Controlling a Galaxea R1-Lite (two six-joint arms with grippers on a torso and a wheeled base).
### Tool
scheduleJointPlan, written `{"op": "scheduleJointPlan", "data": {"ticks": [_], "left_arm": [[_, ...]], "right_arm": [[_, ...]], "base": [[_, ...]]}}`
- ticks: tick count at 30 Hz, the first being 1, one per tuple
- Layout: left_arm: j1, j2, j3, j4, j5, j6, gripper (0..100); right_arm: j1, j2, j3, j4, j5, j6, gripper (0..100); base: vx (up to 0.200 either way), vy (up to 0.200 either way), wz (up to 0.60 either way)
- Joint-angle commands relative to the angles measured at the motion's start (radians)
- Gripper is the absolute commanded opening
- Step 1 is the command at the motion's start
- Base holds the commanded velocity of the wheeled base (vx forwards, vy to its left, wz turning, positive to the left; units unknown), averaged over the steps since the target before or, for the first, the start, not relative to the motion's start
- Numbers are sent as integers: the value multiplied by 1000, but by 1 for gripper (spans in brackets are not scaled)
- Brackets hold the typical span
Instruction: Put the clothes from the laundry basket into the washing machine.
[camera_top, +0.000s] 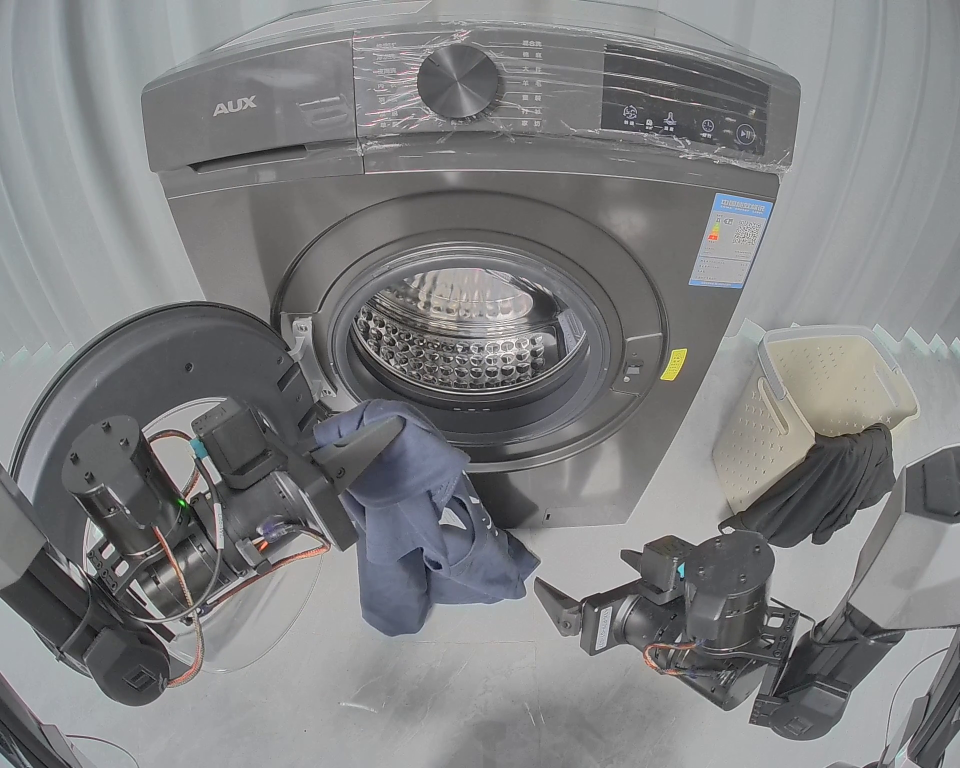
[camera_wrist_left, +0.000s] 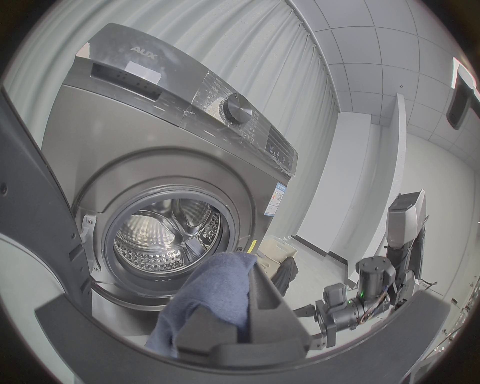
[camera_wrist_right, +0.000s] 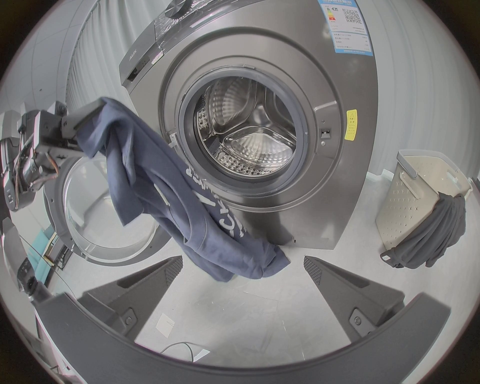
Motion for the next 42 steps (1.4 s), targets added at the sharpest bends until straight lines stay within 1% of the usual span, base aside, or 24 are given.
{"op": "scheduleJointPlan", "data": {"ticks": [1,2,6,8,11,14,16,17,21,22,23,24,25,26,27,29,31,37,42], "left_arm": [[-2,-8,-21,-1,8,0,0],[-2,-8,-24,-1,10,-2,0],[-2,-8,-30,-1,10,0,0],[-3,-8,-31,-1,11,0,0],[-11,-7,-42,-1,30,-2,0],[-32,-1,-70,-1,76,-3,0],[-35,1,-76,-1,82,-3,0],[-40,5,-90,-1,99,-3,0],[-48,12,-110,-1,119,-6,0],[-54,13,-114,-1,128,-17,0],[-55,13,-117,-1,133,-22,0],[-55,13,-122,-1,137,-25,0],[-55,13,-124,-1,139,-25,0],[-55,13,-125,-1,145,-25,0],[-57,13,-125,-1,145,-26,0],[-60,10,-125,-1,145,-26,0],[-60,8,-125,-1,145,-26,0],[-62,8,-127,-1,146,-26,0],[-62,10,-125,-1,146,-26,0]], "right_arm": [[16,43,-15,-5,-7,7,100],[21,46,-21,-3,-10,12,100],[33,63,-45,0,-11,55,100],[35,68,-45,0,-11,56,100],[45,82,-45,0,-10,58,100],[68,126,-82,-12,-11,61,100],[74,132,-91,-12,-11,61,100],[87,148,-110,-14,-11,58,100],[101,184,-139,-17,-11,50,100],[104,206,-151,-22,-11,42,100],[102,218,-159,-29,-11,33,100],[96,238,-176,-42,-10,19,100],[93,243,-182,-45,-10,16,100],[84,270,-205,-63,-8,-4,100],[82,276,-208,-65,-8,-7,100],[53,312,-251,-85,1,-39,100],[42,333,-274,-86,1,-51,100],[33,365,-311,-86,2,-56,100],[27,396,-366,-86,2,-56,100]], "base": [[0,0,0],[0,0,0],[0,0,0],[0,0,0],[0,0,0],[0,0,0],[0,0,0],[0,0,0],[0,0,0],[0,0,0],[0,0,0],[0,0,0],[0,0,0],[0,0,0],[0,0,0],[0,0,0],[0,0,0],[0,0,0],[0,0,0]]}}
